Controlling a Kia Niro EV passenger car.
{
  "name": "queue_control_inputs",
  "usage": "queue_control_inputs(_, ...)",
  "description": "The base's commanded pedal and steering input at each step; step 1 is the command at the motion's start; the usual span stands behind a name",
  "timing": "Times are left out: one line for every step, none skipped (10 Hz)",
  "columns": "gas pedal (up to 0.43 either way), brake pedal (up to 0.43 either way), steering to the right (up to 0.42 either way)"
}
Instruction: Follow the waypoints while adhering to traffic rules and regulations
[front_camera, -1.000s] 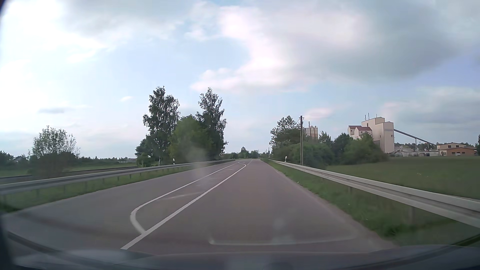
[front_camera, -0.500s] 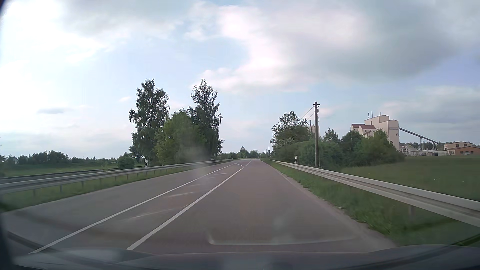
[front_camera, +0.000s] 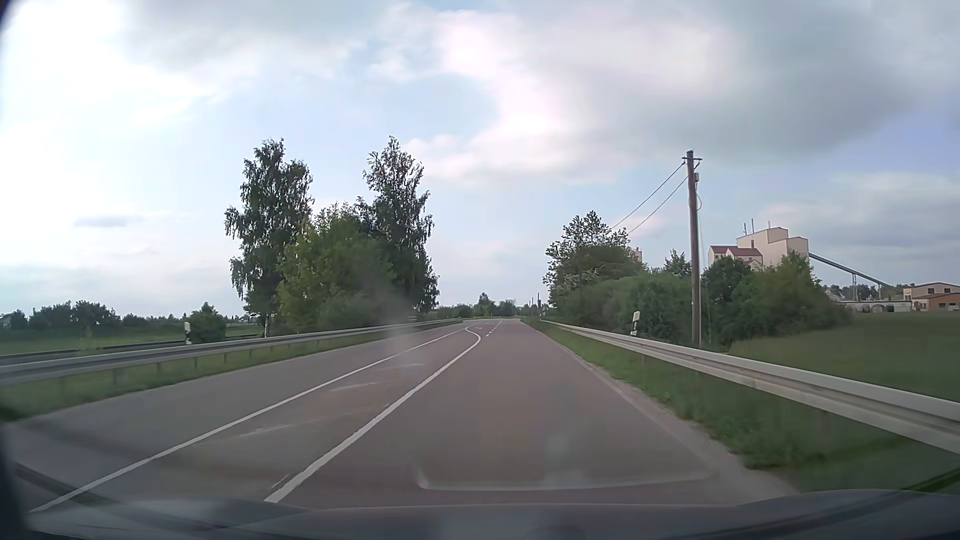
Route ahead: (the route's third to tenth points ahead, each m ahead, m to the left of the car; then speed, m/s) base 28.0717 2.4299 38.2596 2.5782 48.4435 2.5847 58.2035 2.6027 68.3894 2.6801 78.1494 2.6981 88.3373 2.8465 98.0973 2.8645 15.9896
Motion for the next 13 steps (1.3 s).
queue_control_inputs(0.157, 0.0, 0.0)
queue_control_inputs(0.157, 0.0, 0.0)
queue_control_inputs(0.157, 0.0, 0.0)
queue_control_inputs(0.157, 0.0, 0.0)
queue_control_inputs(0.157, 0.0, 0.0)
queue_control_inputs(0.157, 0.0, 0.0)
queue_control_inputs(0.157, 0.0, 0.0)
queue_control_inputs(0.157, 0.0, 0.0)
queue_control_inputs(0.157, 0.0, 0.0)
queue_control_inputs(0.157, 0.0, 0.0)
queue_control_inputs(0.157, 0.0, 0.0)
queue_control_inputs(0.157, 0.0, 0.0)
queue_control_inputs(0.15, 0.0, 0.0)
